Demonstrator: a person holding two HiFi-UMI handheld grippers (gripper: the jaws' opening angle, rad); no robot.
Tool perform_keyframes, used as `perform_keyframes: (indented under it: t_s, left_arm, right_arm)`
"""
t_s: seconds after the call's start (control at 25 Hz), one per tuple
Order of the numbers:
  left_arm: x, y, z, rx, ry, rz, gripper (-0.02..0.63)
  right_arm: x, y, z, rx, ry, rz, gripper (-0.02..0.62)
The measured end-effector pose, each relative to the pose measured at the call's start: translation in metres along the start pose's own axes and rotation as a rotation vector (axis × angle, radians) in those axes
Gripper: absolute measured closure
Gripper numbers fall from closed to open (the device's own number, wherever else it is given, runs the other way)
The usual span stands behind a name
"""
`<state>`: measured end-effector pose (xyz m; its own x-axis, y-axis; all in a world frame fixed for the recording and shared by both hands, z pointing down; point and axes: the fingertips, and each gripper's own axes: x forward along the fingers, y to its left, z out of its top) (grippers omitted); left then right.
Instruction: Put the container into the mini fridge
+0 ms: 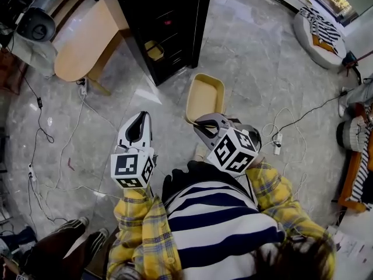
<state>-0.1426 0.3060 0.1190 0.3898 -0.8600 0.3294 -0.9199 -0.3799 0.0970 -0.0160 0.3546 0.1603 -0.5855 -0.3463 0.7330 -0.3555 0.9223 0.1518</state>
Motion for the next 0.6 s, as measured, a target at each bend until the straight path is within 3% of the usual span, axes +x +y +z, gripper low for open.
perform_keyframes:
  t_s: [0.6]
  left_arm:
    - [0.084,-0.008,0.018,-0.035,0.023,0.019,0.580]
  right_arm:
    - [0.029,-0.067,-0.022,-0.002,-0.030,0.097,0.557]
